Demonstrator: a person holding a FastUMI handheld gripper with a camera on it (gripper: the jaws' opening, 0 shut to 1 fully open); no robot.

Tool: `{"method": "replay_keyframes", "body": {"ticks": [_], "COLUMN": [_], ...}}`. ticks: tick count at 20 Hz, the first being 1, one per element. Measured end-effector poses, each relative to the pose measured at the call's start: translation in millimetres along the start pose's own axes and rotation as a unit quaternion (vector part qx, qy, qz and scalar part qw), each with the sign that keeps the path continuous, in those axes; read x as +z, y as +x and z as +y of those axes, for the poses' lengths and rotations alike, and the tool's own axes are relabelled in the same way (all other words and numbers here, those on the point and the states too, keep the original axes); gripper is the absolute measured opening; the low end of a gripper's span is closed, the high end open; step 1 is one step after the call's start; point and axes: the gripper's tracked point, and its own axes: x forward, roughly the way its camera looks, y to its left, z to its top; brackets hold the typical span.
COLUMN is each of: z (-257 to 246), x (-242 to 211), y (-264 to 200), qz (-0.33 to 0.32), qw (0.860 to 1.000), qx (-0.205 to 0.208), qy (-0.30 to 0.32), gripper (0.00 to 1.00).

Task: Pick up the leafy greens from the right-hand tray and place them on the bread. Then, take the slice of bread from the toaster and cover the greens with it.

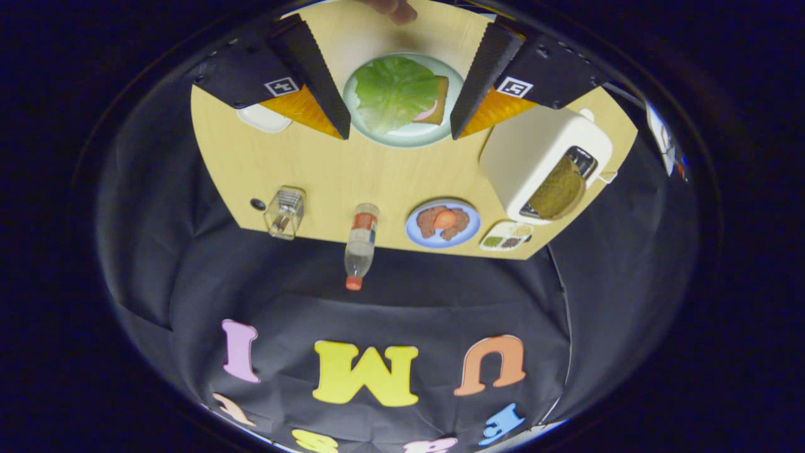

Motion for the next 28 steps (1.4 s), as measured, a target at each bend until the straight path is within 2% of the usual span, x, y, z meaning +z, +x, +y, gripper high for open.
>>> {"method": "replay_keyframes", "body": {"ticks": [2,5,10,20,22,28], "z": [6,27,72,191,205,222], "x": [17,27,39,34,30,15], "y": [-23,-43,-45,20,36,73], "qz": [-0.030,-0.034,-0.033,0.033,0.046,0.109], "qw": [1.000,0.999,0.999,0.997,0.996,0.993], "qx": [0.003,0.020,0.043,0.074,0.068,0.026], "qy": [0.007,0.006,-0.002,0.018,0.024,0.038], "gripper": [0.97,0.96,0.97,0.95,0.94,0.78]}}
